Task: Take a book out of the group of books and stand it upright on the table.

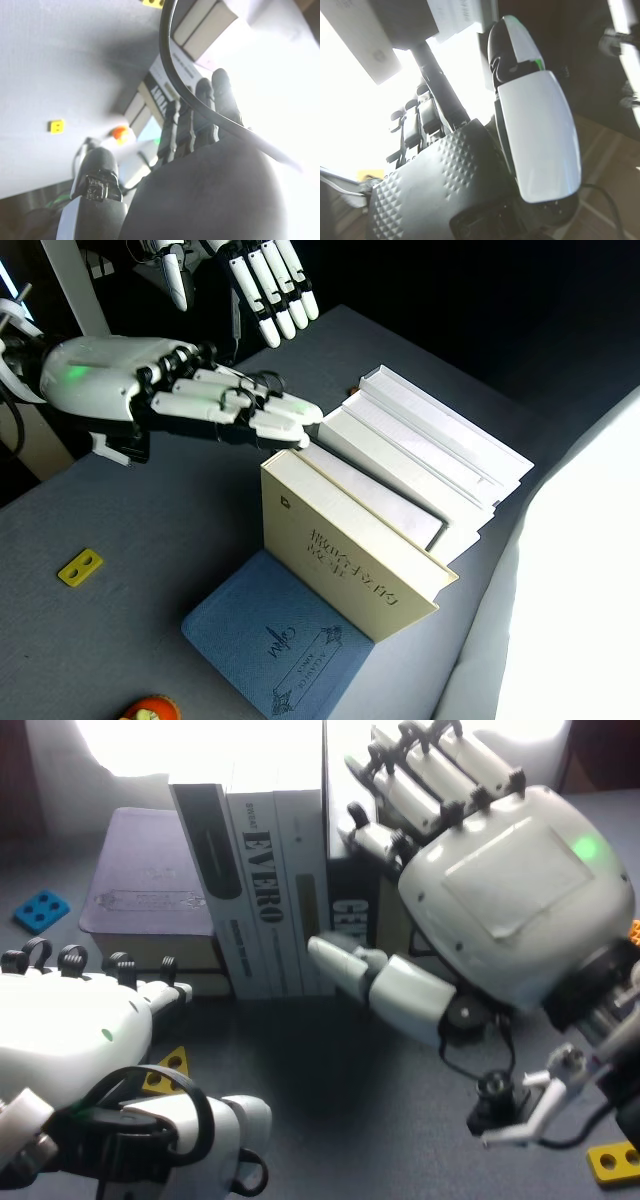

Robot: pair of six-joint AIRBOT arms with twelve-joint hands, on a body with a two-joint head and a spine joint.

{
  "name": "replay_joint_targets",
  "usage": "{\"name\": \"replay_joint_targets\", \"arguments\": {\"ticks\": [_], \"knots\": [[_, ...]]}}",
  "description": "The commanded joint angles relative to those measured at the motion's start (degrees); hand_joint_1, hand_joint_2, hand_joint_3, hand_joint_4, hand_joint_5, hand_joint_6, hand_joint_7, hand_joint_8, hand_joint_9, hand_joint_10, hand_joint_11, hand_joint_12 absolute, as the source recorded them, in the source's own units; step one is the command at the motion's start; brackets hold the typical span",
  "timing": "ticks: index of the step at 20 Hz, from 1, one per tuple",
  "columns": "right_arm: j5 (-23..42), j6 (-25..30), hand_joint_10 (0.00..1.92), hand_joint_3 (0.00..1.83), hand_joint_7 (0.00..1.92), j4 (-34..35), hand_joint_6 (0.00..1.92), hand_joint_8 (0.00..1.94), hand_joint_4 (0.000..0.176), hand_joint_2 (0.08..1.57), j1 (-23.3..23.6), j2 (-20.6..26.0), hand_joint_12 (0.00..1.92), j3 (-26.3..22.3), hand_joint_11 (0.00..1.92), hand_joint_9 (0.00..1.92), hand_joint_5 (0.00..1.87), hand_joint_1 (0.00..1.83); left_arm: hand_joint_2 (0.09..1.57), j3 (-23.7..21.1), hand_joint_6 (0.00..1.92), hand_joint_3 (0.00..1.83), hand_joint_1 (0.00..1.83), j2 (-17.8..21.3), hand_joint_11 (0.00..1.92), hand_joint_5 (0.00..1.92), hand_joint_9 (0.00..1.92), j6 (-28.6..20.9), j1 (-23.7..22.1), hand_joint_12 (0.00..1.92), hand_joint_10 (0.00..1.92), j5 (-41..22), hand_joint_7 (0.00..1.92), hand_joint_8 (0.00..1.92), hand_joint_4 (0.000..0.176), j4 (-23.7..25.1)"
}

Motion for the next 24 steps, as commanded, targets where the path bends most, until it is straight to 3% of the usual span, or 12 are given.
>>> {"name": "replay_joint_targets", "arguments": {"ticks": [1, 5, 10, 12, 17, 21, 24], "knots": [[4.4, 0.0, 0.00, 0.00, 0.11, -3.4, 0.09, 0.01, 0.000, 1.24, 0.1, 0.6, 0.00, -0.6, 0.00, 0.00, 0.68, 0.00, 1.33, 0.0, 0.00, 0.00, 0.00, 0.0, 0.00, 0.08, 0.03, 0.1, -0.4, 0.12, 0.00, 0.7, 0.08, 0.00, 0.018, 4.6], [4.4, -0.5, 0.00, 0.00, 0.13, -3.4, 0.09, 0.01, 0.000, 1.24, -0.6, 2.8, 0.00, -4.9, 0.00, 0.00, 0.69, 0.00, 1.33, 0.0, 0.00, 0.00, 0.00, 0.0, 0.00, 0.09, 0.06, 0.1, -0.4, 0.19, 0.01, 0.7, 0.11, 0.00, 0.023, 4.6], [3.9, -8.2, 0.00, 0.00, 0.12, -3.3, 0.08, 0.01, 0.000, 1.24, -3.0, 3.9, 0.00, -9.1, 0.00, 0.00, 0.68, 0.00, 1.34, 0.0, 0.00, 0.00, 0.00, 0.0, 0.00, 0.08, 0.05, 0.1, -0.4, 0.13, 0.00, 0.7, 0.10, 0.00, 0.017, 4.6], [2.9, -10.4, 0.00, 0.00, 0.13, -0.8, 0.08, 0.01, 0.000, 1.24, -3.5, 4.3, 0.00, -10.1, 0.00, 0.00, 0.68, 0.02, 1.33, 0.0, 0.01, 0.00, 0.00, 0.0, 0.00, 0.09, 0.06, 0.1, -0.3, 0.13, 0.00, 0.7, 0.10, 0.00, 0.023, 4.6], [0.8, -13.2, 0.00, 0.00, 0.11, -0.5, 0.06, 0.00, 0.000, 1.24, -6.4, 4.7, 0.00, -11.4, 0.00, 0.00, 0.66, 0.00, 1.34, 0.0, 0.00, 0.00, 0.00, 0.0, 0.00, 0.05, 0.03, 0.1, -0.3, 0.04, 0.00, 0.7, 0.09, 0.00, 0.013, 4.6], [-0.6, -14.2, 0.00, 0.00, 0.14, -0.5, 0.06, 0.01, 0.000, 1.24, -8.6, 4.7, 0.00, -11.4, 0.00, 0.00, 0.68, 0.01, 1.33, 0.0, 0.00, 0.00, 0.00, 0.0, 0.00, 0.04, 0.04, 0.1, -0.3, 0.15, 0.00, 0.7, 0.08, 0.00, 0.027, 4.6], [-1.8, -14.0, 0.00, 0.00, 0.13, -0.4, 0.05, 0.00, 0.000, 1.24, -9.2, 4.7, 0.00, -11.2, 0.00, 0.00, 0.67, 0.02, 1.33, 0.0, 0.00, 0.00, 0.00, 0.0, 0.00, 0.05, 0.03, 0.1, -0.3, 0.12, 0.00, 0.7, 0.07, 0.00, 0.026, 4.6]]}}
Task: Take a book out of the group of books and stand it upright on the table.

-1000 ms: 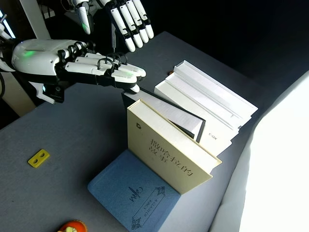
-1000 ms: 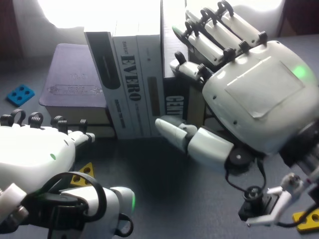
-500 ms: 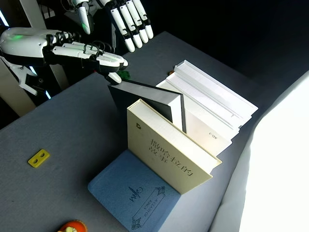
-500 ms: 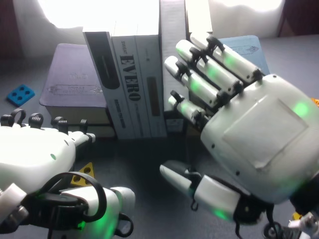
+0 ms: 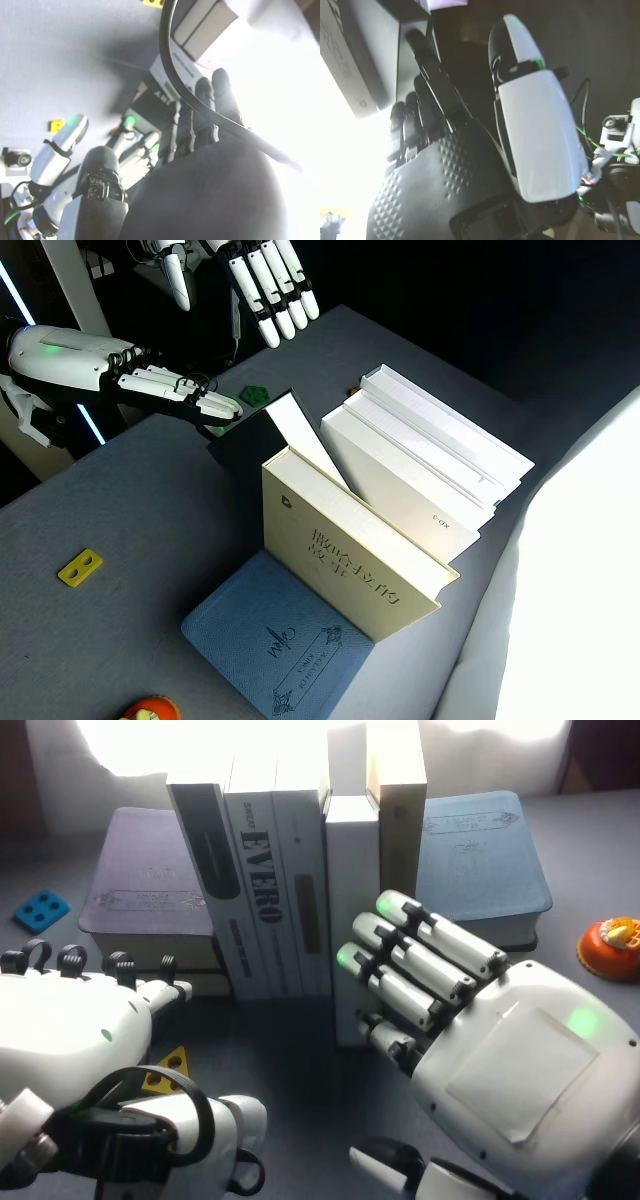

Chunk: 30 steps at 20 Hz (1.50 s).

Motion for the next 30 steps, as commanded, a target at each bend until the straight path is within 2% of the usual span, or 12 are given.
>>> {"name": "replay_joint_targets", "arguments": {"ticks": [1, 5, 8, 14, 17, 21, 22, 23, 24, 26, 30], "knots": [[3.4, 0.1, 0.00, 0.00, 0.15, -4.1, 0.05, 0.01, 0.000, 1.24, 0.0, 0.2, 0.00, 0.2, 0.00, 0.00, 0.67, 0.02, 1.33, 0.0, 0.00, 0.00, 0.00, 0.0, 0.00, 0.05, 0.03, 0.1, -0.3, 0.09, 0.00, 0.7, 0.07, 0.00, 0.023, 4.6], [1.6, 0.0, 0.00, 0.00, 0.16, -4.1, 0.05, 0.01, 0.000, 1.23, -1.9, -1.4, 0.00, 2.9, 0.00, 0.01, 0.68, 0.04, 1.33, 0.0, 0.00, 0.00, 0.01, 0.0, 0.00, 0.06, 0.04, 0.1, -0.3, 0.11, 0.00, 0.7, 0.09, 0.00, 0.018, 4.6], [0.0, 0.3, 0.01, 0.00, 0.17, -4.1, 0.04, 0.01, 0.000, 1.23, -2.6, -2.1, 0.00, 4.4, 0.00, 0.02, 0.66, 0.02, 1.33, 0.0, 0.00, 0.00, 0.00, 0.0, 0.00, 0.04, 0.02, 0.1, -0.3, 0.07, 0.00, 0.7, 0.06, 0.00, 0.022, 4.6], [-1.5, 0.8, 0.00, 0.00, 0.17, -4.1, 0.03, 0.00, 0.000, 1.24, -3.3, -3.0, 0.00, 5.2, 0.00, 0.01, 0.65, 0.04, 1.33, 0.0, 0.01, 0.00, 0.00, 0.0, 0.00, 0.08, 0.05, 0.1, -0.3, 0.13, 0.00, 0.7, 0.12, 0.01, 0.019, 4.6], [-1.1, 0.8, 0.02, 0.00, 0.27, -5.2, 0.03, 0.03, 0.000, 1.24, -3.8, -2.0, 0.00, 4.2, 0.00, 0.05, 0.65, 0.02, 1.33, 0.0, 0.00, 0.00, 0.00, 0.0, 0.00, 0.08, 0.05, 0.1, -0.2, 0.15, 0.00, 0.7, 0.10, 0.00, 0.021, 4.6], [0.6, 0.8, 0.00, 0.00, 0.14, -6.4, 0.00, 0.00, 0.000, 1.24, -4.0, 0.8, 0.00, 1.7, 0.00, 0.00, 0.61, 0.00, 1.33, 0.0, 0.00, 0.00, 0.00, 0.0, 0.00, 0.08, 0.03, 0.1, -0.2, 0.15, 0.00, 0.7, 0.08, 0.00, 0.017, 4.6], [0.4, 2.6, 0.00, 0.00, 0.12, -8.0, 0.00, 0.00, 0.000, 1.23, -4.2, 2.2, 0.00, 0.9, 0.00, 0.00, 0.61, 0.00, 1.33, 0.0, 0.00, 0.00, 0.00, 0.0, 0.00, 0.07, 0.03, 0.1, -0.2, 0.18, 0.00, 0.7, 0.06, 0.00, 0.021, 4.6], [0.4, 4.3, 0.00, 0.00, 0.12, -9.7, 0.00, 0.00, 0.000, 1.24, -4.4, 3.2, 0.00, 0.3, 0.00, 0.00, 0.61, 0.00, 1.33, 0.0, 0.01, 0.00, 0.00, 0.0, 0.00, 0.09, 0.02, 0.1, -0.2, 0.15, 0.00, 0.7, 0.06, 0.00, 0.035, 4.6], [0.4, 5.6, 0.00, 0.00, 0.11, -11.2, 0.01, 0.00, 0.000, 1.22, -4.6, 4.9, 0.00, -0.8, 0.00, 0.00, 0.62, 0.00, 1.32, 0.0, 0.00, 0.00, 0.00, 0.0, 0.00, 0.08, 0.06, 0.1, -0.2, 0.26, 0.00, 0.7, 0.08, 0.00, 0.026, 4.6], [0.6, 6.5, 0.00, 0.00, 0.13, -11.2, 0.01, 0.01, 0.000, 1.22, -4.6, 8.2, 0.00, -3.9, 0.00, 0.00, 0.63, 0.00, 1.32, 0.0, 0.00, 0.00, 0.00, 0.0, 0.00, 0.04, 0.04, 0.1, -0.2, 0.20, 0.01, 0.7, 0.08, 0.00, 0.030, 4.6], [2.7, 8.3, 0.00, 0.00, 0.18, -11.3, 0.02, 0.03, 0.000, 1.21, -3.2, 13.5, 0.00, -8.7, 0.00, 0.01, 0.64, 0.00, 1.34, 0.0, 0.00, 0.01, 0.00, 0.0, 0.00, 0.06, 0.05, 0.1, -0.2, 0.16, 0.01, 0.7, 0.09, 0.00, 0.021, 4.6]]}}
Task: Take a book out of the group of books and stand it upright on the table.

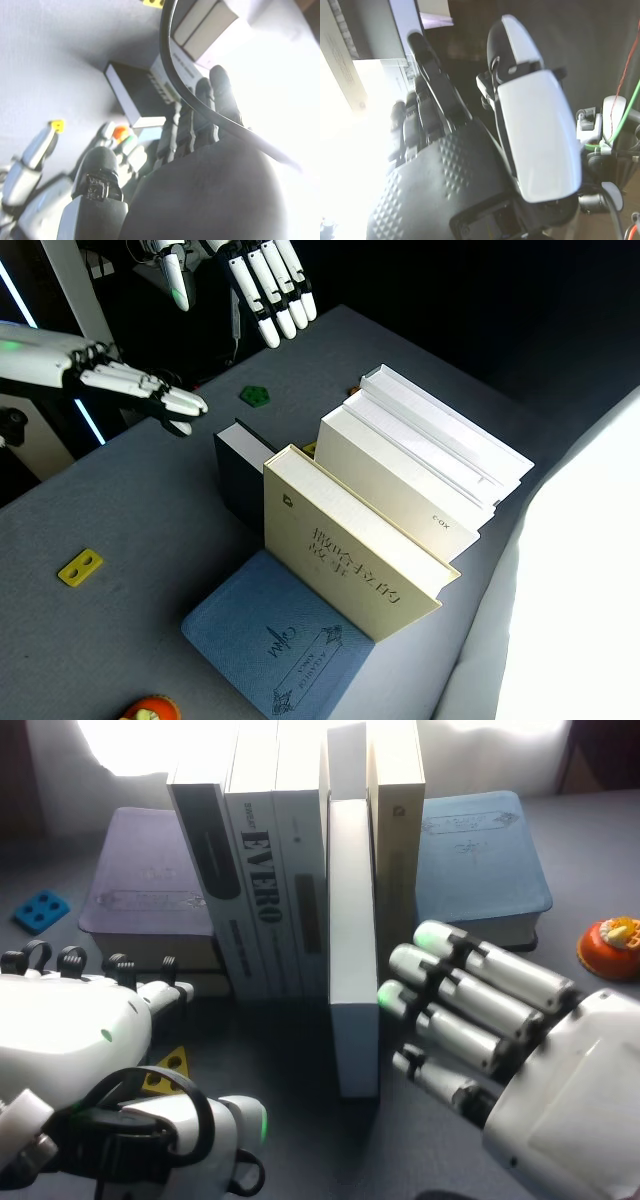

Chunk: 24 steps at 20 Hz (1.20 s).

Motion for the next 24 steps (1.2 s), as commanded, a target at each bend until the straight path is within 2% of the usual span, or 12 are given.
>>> {"name": "replay_joint_targets", "arguments": {"ticks": [1, 5, 7, 9, 12, 13, 14, 16, 17, 19, 22, 24], "knots": [[6.5, 0.7, 0.00, 0.00, 0.17, -3.9, 0.01, 0.02, 0.000, 1.21, 1.2, 0.7, 0.00, -0.6, 0.00, 0.01, 0.63, 0.00, 1.34, 0.0, 0.01, 0.00, 0.00, 0.0, 0.00, 0.06, 0.05, 0.1, -0.3, 0.16, 0.00, 0.7, 0.08, 0.00, 0.024, 4.6], [6.8, 5.7, 0.03, 0.00, 0.26, -3.9, 0.00, 0.01, 0.000, 1.19, 5.0, 3.8, 0.01, -0.9, 0.02, 0.09, 0.57, 0.00, 1.34, 0.0, 0.01, 0.00, 0.00, 0.0, 0.00, 0.10, 0.06, 0.1, -0.2, 0.23, 0.01, 0.7, 0.11, 0.00, 0.015, 4.8], [4.4, 12.3, 0.18, 0.00, 0.54, -5.9, 0.05, 0.07, 0.000, 1.23, 7.2, 5.3, 1.10, 0.4, 0.00, 0.45, 0.58, 0.00, 1.34, 0.0, 0.03, 0.00, 0.04, 0.0, 0.00, 0.41, 0.47, 0.1, -0.2, 1.10, 0.08, 0.7, 0.52, 0.04, 0.000, 4.9], [1.3, 16.1, 0.65, 0.00, 0.72, -5.9, 0.09, 0.08, 0.000, 1.24, 9.4, 6.4, 1.40, 1.7, 0.00, 0.43, 0.66, 0.02, 1.34, 0.0, 0.04, 0.00, 0.07, 0.0, 0.00, 0.50, 0.61, 0.1, -0.2, 1.37, 0.11, 0.7, 0.66, 0.04, 0.000, 4.9], [-6.3, 21.9, 1.37, 0.00, 0.73, -5.9, 0.71, 0.83, 0.000, 1.23, 13.5, 7.4, 1.82, 4.7, 0.10, 0.49, 0.66, 0.07, 1.37, 0.1, 0.07, 0.00, 0.16, 0.0, 0.30, 0.79, 0.65, 0.1, -0.2, 1.56, 0.91, 0.7, 0.86, 0.31, 0.000, 4.9], [-9.9, 24.0, 1.59, 0.00, 0.72, -5.9, 0.91, 1.15, 0.000, 1.24, 15.2, 7.6, 1.90, 5.9, 0.21, 0.51, 0.73, 0.12, 1.38, 0.1, 0.75, 0.00, 0.18, 0.0, 0.38, 0.64, 0.55, 0.1, -0.2, 1.62, 1.29, 0.7, 0.70, 0.88, 0.000, 4.9], [-17.1, 25.2, 1.66, 0.00, 0.70, -4.6, 0.99, 1.27, 0.000, 1.24, 18.5, 7.6, 1.92, 8.4, 0.24, 0.51, 0.73, 0.13, 1.38, 0.0, 1.09, 0.00, 0.18, 0.0, 0.39, 0.53, 0.49, 0.2, -0.2, 1.67, 1.46, 0.7, 0.60, 1.17, 0.000, 5.0], [-21.6, 25.7, 1.66, 0.00, 0.70, -2.4, 0.99, 1.27, 0.000, 1.24, 20.8, 7.6, 1.92, 10.0, 0.24, 0.51, 0.73, 0.13, 1.38, 0.0, 1.09, 0.00, 0.18, 0.0, 0.39, 0.53, 0.49, 0.2, -0.2, 1.67, 1.46, 0.7, 0.60, 1.17, 0.000, 5.0], [-23.1, 25.6, 1.81, 0.00, 0.83, -1.0, 1.17, 1.39, 0.000, 1.25, 22.1, 7.6, 1.92, 10.8, 0.34, 0.62, 0.77, 0.13, 1.39, 0.0, 1.34, 0.00, 0.23, 0.0, 0.48, 0.60, 0.54, 0.2, -0.2, 1.87, 1.76, 0.7, 0.61, 1.52, 0.000, 5.0], [-25.1, 22.6, 1.90, 0.00, 0.96, 3.9, 1.25, 1.55, 0.000, 1.25, 24.2, 7.6, 1.92, 12.1, 0.52, 0.79, 0.86, 0.09, 1.40, 0.1, 1.50, 0.00, 0.22, 0.0, 0.53, 0.62, 0.56, 0.2, -0.3, 1.91, 1.89, 0.7, 0.63, 1.69, 0.000, 5.1], [-25.9, 21.1, 1.92, 0.00, 1.20, 5.8, 1.69, 1.66, 0.000, 1.27, 25.4, 7.6, 1.92, 13.1, 0.85, 1.09, 1.05, 0.00, 1.38, 0.0, 1.82, 0.00, 0.30, 0.0, 0.65, 0.67, 0.73, 0.3, -0.3, 1.92, 1.92, 0.7, 0.80, 1.86, 0.000, 5.1], [-25.9, 21.1, 1.92, 0.00, 1.20, 6.1, 1.76, 1.75, 0.000, 1.28, 26.0, 7.5, 1.92, 13.4, 0.94, 1.14, 1.03, 0.00, 1.36, 0.0, 1.81, 0.00, 0.31, 0.0, 0.66, 0.73, 0.77, 0.3, -0.3, 1.92, 1.92, 0.7, 0.87, 1.87, 0.000, 5.1]]}}
